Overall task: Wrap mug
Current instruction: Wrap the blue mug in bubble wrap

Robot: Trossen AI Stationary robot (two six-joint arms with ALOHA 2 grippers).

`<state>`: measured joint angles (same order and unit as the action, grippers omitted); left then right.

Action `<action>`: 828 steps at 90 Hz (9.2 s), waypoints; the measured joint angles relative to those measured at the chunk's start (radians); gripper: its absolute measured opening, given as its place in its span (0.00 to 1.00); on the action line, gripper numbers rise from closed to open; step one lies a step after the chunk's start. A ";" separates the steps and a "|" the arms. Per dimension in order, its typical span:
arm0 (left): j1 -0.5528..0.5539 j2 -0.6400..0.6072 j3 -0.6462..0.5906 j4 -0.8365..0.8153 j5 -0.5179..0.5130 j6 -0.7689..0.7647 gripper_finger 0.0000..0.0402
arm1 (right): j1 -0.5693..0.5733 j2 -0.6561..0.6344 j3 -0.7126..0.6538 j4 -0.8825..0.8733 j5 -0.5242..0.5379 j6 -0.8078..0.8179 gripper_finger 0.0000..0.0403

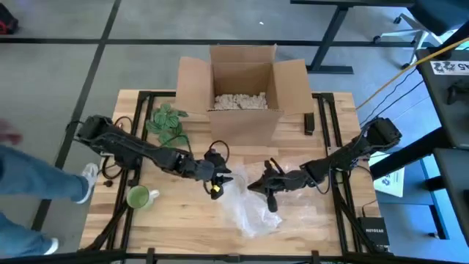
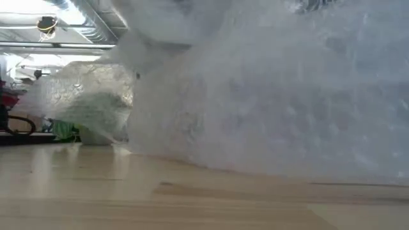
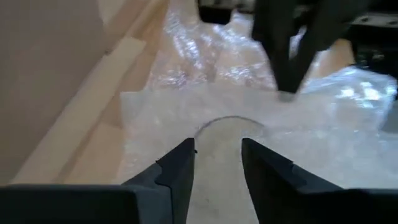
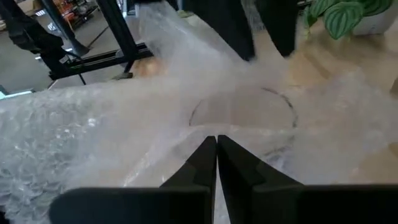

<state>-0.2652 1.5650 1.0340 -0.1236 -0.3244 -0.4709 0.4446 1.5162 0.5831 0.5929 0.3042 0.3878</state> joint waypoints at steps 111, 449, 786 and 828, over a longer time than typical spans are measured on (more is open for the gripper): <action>-0.101 -0.165 0.000 -0.311 0.040 -0.194 0.22 | 0.001 -0.056 0.000 -0.035 -0.002 -0.021 0.00; -0.088 -0.002 0.159 -0.171 0.027 0.146 0.00 | -0.001 0.071 0.001 0.085 -0.062 0.029 0.00; -0.238 -0.036 0.136 -0.389 -0.054 -0.088 0.29 | -0.042 0.184 0.734 -0.965 0.024 -0.055 0.00; -0.413 -0.042 0.135 -0.527 -0.526 -0.244 0.29 | -0.119 0.409 0.975 -1.253 -0.201 -0.041 0.00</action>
<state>-0.6787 1.5230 1.1690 -0.6507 -0.8507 -0.7154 0.3252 1.9247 1.5581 -0.6601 0.1036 0.3470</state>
